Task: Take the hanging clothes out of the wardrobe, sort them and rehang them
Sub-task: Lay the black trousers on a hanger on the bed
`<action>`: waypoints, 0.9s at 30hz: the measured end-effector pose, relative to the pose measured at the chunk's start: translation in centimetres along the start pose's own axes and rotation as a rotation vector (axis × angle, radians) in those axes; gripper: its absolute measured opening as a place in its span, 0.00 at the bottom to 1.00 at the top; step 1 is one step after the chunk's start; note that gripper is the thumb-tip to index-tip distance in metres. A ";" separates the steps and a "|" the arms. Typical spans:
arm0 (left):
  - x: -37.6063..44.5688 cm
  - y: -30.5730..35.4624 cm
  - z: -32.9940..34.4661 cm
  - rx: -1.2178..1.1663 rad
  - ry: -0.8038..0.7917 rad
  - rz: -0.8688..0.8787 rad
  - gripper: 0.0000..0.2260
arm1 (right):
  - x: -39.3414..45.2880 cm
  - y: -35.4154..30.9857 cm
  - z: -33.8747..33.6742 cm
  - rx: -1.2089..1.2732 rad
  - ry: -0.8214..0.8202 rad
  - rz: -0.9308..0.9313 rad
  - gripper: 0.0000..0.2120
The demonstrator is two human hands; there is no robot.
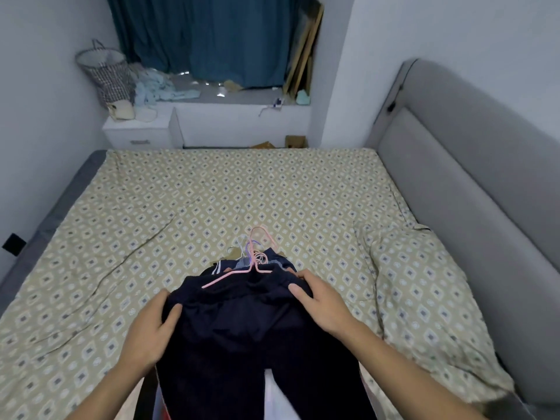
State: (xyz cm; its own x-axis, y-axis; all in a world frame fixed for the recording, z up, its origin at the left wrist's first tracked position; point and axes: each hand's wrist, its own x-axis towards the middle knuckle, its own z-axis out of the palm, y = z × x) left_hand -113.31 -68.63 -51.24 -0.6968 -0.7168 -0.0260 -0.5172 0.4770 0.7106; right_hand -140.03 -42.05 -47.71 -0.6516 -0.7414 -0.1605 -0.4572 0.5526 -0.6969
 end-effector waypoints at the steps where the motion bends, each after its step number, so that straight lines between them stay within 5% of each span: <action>1: -1.0 0.2 -1.4 0.000 0.012 0.033 0.11 | -1.4 -1.7 -0.1 -0.022 0.034 -0.018 0.14; 5: -5.1 0.9 -7.5 0.011 0.028 0.129 0.06 | -6.4 -8.3 0.2 -0.081 0.135 -0.074 0.06; 12: -10.6 -1.0 -17.5 0.027 0.132 0.156 0.04 | -10.8 -17.2 3.5 -0.170 0.205 -0.209 0.11; 27: -24.2 -15.9 -33.4 0.281 0.357 -0.225 0.19 | -11.0 -31.9 22.4 -0.079 -0.183 -0.424 0.14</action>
State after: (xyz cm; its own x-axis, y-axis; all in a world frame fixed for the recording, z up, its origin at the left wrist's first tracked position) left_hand -71.66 -75.88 -38.44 -0.3646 -0.9234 0.1200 -0.7832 0.3739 0.4968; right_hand -104.72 -60.06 -39.41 -0.2828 -0.9592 0.0013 -0.7093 0.2083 -0.6735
